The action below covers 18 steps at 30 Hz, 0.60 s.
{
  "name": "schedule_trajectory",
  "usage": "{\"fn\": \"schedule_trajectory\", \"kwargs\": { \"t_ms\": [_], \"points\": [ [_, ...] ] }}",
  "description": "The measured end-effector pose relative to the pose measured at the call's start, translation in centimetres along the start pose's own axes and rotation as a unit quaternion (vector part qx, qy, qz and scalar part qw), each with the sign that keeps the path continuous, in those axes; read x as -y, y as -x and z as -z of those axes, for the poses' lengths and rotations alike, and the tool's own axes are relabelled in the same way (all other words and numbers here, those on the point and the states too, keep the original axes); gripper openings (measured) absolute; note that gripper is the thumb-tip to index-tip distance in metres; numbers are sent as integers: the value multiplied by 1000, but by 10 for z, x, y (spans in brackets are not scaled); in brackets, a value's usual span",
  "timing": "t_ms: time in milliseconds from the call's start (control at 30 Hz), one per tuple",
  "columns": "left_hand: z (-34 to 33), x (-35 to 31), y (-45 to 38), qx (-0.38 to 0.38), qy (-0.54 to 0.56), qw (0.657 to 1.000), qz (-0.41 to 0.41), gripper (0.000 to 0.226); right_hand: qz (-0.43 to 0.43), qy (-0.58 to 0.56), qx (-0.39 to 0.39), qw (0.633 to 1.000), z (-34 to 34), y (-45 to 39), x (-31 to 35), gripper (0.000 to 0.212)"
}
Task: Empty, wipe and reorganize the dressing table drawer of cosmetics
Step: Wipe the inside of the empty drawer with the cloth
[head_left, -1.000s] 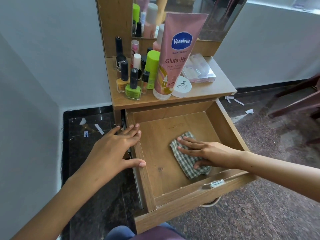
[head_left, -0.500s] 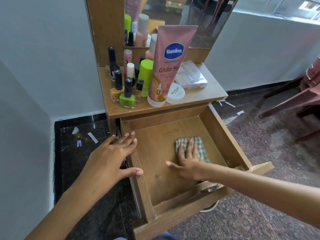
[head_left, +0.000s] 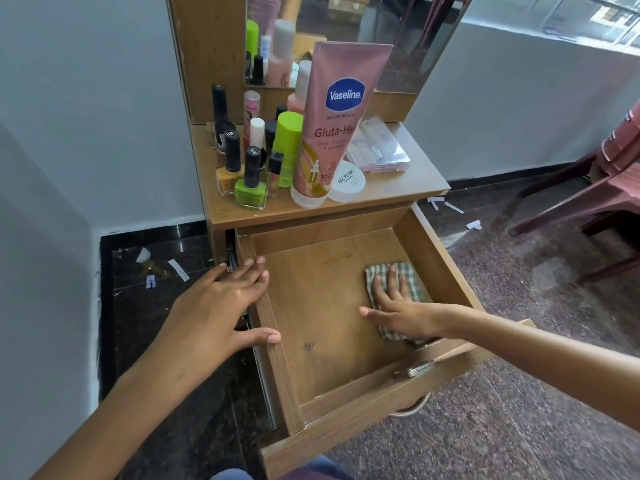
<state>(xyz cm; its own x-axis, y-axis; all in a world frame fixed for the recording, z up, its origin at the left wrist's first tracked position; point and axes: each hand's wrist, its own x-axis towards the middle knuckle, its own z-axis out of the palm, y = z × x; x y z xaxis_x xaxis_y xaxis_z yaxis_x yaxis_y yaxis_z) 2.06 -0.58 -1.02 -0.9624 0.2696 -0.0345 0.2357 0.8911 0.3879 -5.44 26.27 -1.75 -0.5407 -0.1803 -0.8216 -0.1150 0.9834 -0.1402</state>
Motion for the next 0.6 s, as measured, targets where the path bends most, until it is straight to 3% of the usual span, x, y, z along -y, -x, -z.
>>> {"fn": "schedule_trajectory", "kwargs": {
  "t_ms": [200,467,600],
  "points": [
    [-8,6,0,-20,-8,1000,-7,93,13,57,31,998,-27,-7,25,96],
    [-4,2,0,-13,21,1000,-3,93,3,63,2,998,-12,-15,-16,96],
    [-6,5,-1,-26,-38,999,-10,87,-12,44,-10,999,-3,-11,-23,101]
  ]
}}
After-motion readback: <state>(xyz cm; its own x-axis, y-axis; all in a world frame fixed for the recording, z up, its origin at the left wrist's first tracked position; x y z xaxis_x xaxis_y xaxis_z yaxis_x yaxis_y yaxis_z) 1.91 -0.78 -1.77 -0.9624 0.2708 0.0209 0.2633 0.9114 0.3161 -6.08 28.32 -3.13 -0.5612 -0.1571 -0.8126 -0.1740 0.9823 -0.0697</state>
